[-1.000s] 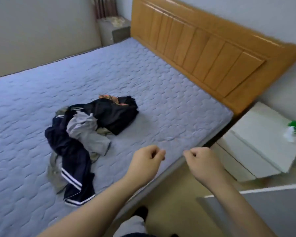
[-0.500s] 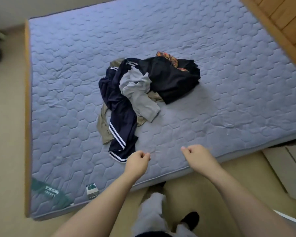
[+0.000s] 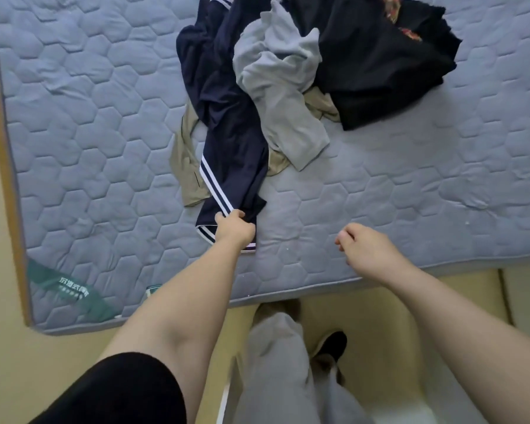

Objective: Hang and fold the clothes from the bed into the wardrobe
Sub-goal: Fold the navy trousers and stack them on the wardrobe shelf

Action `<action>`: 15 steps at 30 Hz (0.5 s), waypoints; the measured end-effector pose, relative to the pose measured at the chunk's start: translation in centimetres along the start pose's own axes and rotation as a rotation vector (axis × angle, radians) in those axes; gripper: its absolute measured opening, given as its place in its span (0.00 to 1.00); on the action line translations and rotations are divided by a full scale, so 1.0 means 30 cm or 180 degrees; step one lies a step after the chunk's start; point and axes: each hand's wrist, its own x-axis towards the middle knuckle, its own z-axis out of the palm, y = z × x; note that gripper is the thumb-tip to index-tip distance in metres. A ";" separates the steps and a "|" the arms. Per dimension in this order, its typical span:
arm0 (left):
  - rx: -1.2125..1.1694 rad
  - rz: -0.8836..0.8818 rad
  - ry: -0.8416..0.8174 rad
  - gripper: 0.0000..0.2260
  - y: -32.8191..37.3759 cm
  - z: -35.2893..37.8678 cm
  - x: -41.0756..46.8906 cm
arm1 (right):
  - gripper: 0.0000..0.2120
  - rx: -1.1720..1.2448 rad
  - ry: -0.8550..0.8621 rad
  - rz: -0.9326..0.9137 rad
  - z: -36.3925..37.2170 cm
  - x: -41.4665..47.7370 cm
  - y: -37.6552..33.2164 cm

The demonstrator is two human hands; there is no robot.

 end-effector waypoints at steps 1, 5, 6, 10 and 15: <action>-0.0067 0.0009 -0.0042 0.23 -0.002 0.003 0.030 | 0.12 -0.0029 -0.0039 0.0019 0.008 0.023 0.004; -0.0565 -0.0146 -0.0243 0.25 -0.011 0.035 0.150 | 0.13 -0.0160 -0.0200 0.0060 0.042 0.085 0.010; -0.0851 -0.0277 -0.0299 0.24 -0.014 0.046 0.177 | 0.13 -0.0194 -0.0234 0.0060 0.048 0.093 0.008; -0.2004 -0.0651 -0.0237 0.05 -0.006 0.046 0.220 | 0.13 -0.0255 -0.0335 0.0085 0.064 0.104 -0.005; -0.2915 -0.0714 0.0490 0.07 0.025 -0.062 0.074 | 0.15 -0.0253 -0.0405 0.0012 0.044 0.046 -0.056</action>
